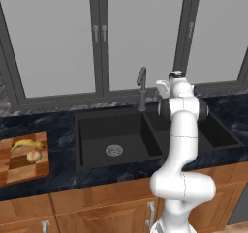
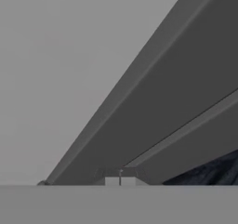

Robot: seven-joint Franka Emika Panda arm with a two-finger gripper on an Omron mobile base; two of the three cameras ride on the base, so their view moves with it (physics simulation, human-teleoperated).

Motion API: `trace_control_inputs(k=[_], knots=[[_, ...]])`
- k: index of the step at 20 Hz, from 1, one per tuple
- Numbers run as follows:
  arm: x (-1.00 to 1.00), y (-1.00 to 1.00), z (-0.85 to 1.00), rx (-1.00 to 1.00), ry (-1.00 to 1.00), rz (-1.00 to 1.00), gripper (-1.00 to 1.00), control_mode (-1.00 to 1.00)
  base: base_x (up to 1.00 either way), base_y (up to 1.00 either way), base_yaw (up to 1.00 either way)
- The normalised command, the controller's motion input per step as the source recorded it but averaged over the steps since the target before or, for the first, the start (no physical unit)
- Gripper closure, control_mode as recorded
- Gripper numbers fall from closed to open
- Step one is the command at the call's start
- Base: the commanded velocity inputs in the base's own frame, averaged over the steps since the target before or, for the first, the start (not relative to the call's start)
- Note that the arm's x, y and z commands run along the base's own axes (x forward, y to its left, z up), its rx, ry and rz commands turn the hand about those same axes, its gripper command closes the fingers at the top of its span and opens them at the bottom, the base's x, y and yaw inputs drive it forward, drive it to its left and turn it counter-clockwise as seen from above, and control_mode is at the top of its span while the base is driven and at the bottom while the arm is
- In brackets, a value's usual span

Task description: Pick the banana, peach from the sink and place them on the cutting board to airdry. Then turn off the sink faucet.

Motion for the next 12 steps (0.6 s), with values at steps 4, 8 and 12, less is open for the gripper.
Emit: trace_control_inputs(k=[4, 8, 12], knots=[[0.05, 0.75, -0.2, 0.0, 0.0, 0.0, 1.0, -1.0, 0.0, 0.0, 0.0], [0.03, 0.74, -0.22, 0.0, 0.0, 0.0, 1.0, -1.0, 0.0, 0.0, 0.0], [0.03, 0.76, -0.24, 0.0, 0.0, 0.0, 1.0, -1.0, 0.0, 0.0, 0.0]])
